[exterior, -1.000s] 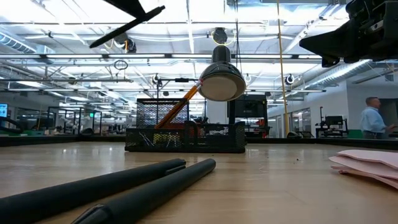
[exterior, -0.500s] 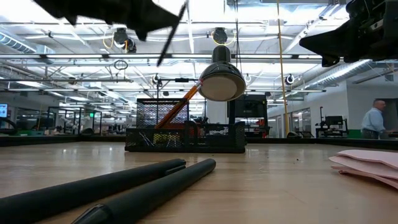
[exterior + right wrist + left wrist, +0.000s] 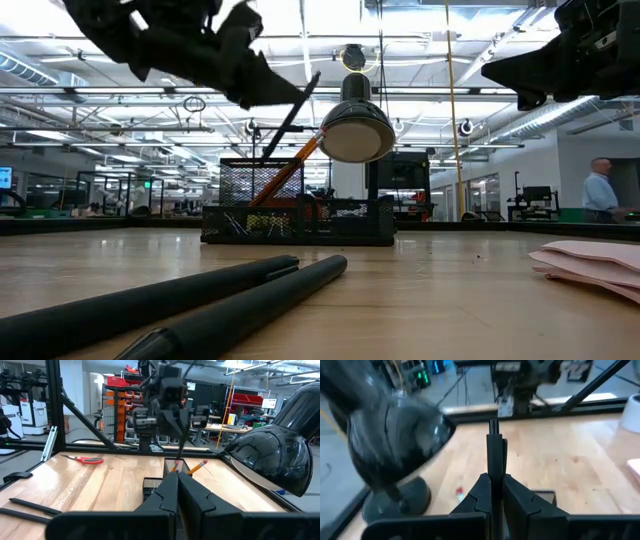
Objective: Pick and place office supplies into organizer
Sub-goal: Put the left pen into the desk organizer
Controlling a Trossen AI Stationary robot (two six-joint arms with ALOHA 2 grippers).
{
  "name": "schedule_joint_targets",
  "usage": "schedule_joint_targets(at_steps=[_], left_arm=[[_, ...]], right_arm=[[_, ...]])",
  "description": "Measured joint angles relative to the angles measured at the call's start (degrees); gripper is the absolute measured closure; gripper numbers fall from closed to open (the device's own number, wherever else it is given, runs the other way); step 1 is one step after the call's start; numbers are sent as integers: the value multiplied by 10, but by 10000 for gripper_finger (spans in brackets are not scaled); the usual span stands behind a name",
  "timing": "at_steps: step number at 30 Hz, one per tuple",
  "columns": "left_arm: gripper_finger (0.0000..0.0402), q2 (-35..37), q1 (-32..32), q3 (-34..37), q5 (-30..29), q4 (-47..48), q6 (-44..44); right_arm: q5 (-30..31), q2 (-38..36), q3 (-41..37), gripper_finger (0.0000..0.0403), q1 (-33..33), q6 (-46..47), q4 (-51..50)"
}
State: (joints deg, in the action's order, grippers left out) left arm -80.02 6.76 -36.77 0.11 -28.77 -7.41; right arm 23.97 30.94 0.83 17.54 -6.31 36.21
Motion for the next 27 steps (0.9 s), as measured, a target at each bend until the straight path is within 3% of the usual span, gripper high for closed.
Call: schedule_joint_targets(at_steps=[10, 18, 21, 27], left_arm=[[379, -64, 15, 0, 16, 4, 19], [394, -57, 10, 0, 8, 26, 20], [382, -55, 10, -1, -19, 67, 30], [370, -54, 8, 0, -18, 77, 35]], right_arm=[[0, 0, 0, 399, 0, -2, 0], [0, 0, 0, 399, 0, -1, 0], [0, 0, 0, 399, 0, 7, -1], [0, 0, 0, 399, 0, 11, -9]])
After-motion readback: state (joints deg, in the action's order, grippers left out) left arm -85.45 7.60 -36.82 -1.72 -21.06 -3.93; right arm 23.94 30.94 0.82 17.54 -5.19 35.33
